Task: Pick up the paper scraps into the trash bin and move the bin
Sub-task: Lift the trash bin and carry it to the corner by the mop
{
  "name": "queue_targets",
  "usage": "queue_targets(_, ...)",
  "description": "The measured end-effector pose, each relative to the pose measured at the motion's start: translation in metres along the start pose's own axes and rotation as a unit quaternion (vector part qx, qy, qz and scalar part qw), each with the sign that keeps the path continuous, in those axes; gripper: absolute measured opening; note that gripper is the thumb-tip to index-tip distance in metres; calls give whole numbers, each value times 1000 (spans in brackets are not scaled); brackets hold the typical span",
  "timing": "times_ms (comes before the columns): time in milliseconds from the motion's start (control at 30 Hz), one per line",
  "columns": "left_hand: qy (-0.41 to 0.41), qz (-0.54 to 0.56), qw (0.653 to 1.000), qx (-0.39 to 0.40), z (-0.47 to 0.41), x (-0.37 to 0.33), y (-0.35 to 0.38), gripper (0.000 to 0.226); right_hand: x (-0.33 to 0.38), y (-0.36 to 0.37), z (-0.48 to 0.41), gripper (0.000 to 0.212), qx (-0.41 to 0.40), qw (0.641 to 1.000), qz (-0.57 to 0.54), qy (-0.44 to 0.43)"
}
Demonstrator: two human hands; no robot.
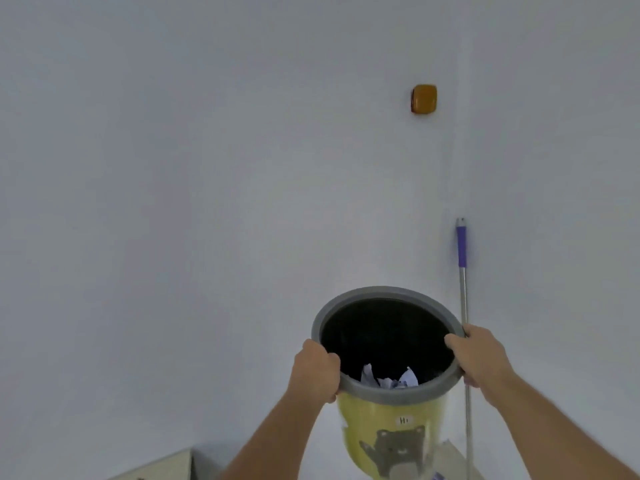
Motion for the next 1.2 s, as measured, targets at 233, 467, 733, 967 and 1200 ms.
queue_targets(233, 68, 5, 997, -26, 13, -76, -42, 36, 47, -43, 4, 9, 11, 999, -47, 4)
queue_targets(467, 50, 31, 998, -5, 11, -86, -19, 9, 49, -69, -11, 10, 38, 999, -22, -7)
queue_targets(733, 36, 81, 996, 4, -15, -100, 29, 9, 39, -88, -58, 10, 57, 998, -7, -20)
queue_targets(967, 36, 68, 997, 6, -54, -119, 68, 11, 19, -91, -110, 11, 58, 998, -7, -8)
queue_targets(1200, 45, 59, 997, 32, -116, -128, 88, 9, 15, -69, -166, 12, 52, 999, 5, 0)
Point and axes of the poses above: each hand's wrist, its own z-axis away from the middle knuckle, its own y-axis out of the palm, x = y × z, the point moved 7 cm from there along -z, towards the middle knuckle
